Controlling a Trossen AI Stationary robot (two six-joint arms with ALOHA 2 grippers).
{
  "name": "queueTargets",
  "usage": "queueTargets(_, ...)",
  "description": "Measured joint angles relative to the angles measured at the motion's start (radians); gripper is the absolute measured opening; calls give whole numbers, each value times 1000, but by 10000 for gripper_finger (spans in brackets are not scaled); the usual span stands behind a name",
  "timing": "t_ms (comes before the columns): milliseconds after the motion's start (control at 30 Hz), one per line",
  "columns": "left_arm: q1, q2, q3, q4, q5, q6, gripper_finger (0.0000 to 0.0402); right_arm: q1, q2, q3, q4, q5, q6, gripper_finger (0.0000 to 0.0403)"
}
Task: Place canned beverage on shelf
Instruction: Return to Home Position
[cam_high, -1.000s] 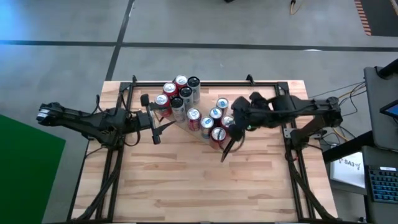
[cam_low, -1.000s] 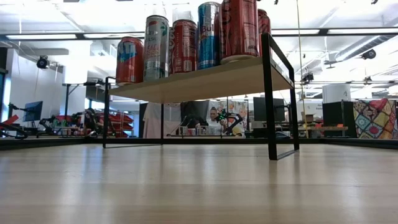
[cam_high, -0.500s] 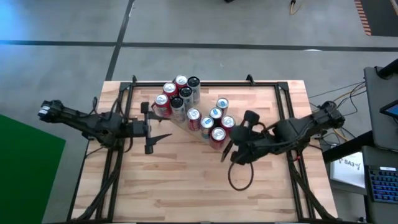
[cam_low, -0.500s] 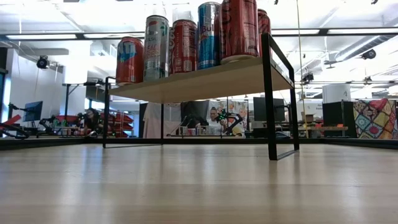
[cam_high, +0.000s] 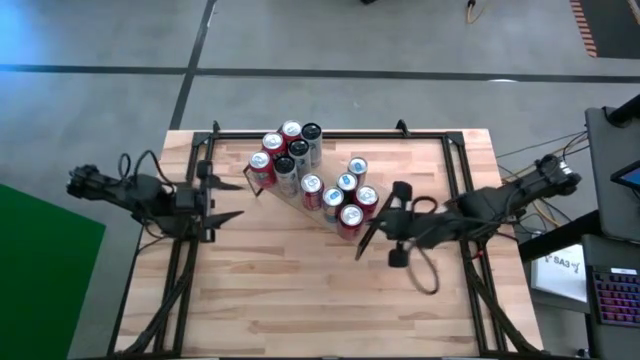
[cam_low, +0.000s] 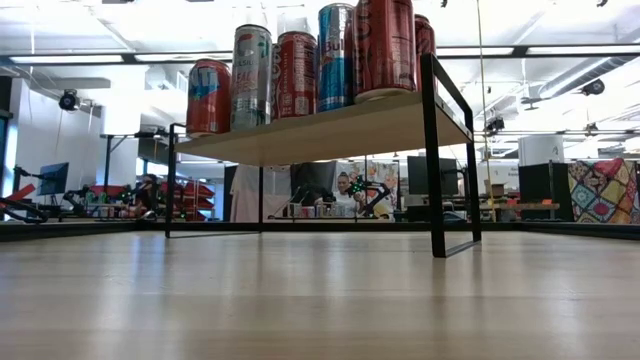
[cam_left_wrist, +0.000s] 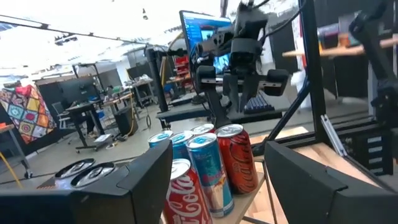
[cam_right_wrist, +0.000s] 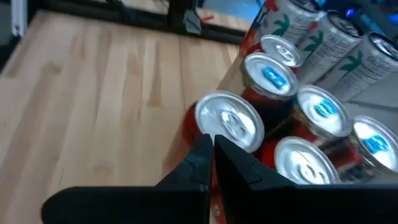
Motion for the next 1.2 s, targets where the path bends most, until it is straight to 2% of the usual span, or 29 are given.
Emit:
queueTargets(167,0,-117,-69,24,1,-2,240,-7,-192,-205,158,-61,-6,9)
queueTargets(333,0,-200,-109,28,0,-2,240,-20,-367,-393,337,-71,-28,9)
queueTargets(500,0,-258,-143,43,1,-11,240,-44,-503,-542,443,-81,-82,9)
queueTargets(667,0,-292,-166,48,-6,-21,240,-100,-621,-655,553,-161,-154,9)
queueTargets(900,0,-313,-190,62,-41,-28,240,-213,-778,-758,543,-235,-163,9)
queueTargets(1200,1,-354,-197,-16,-62,-59,240,-237,-1035,-871,539,-235,-175,9)
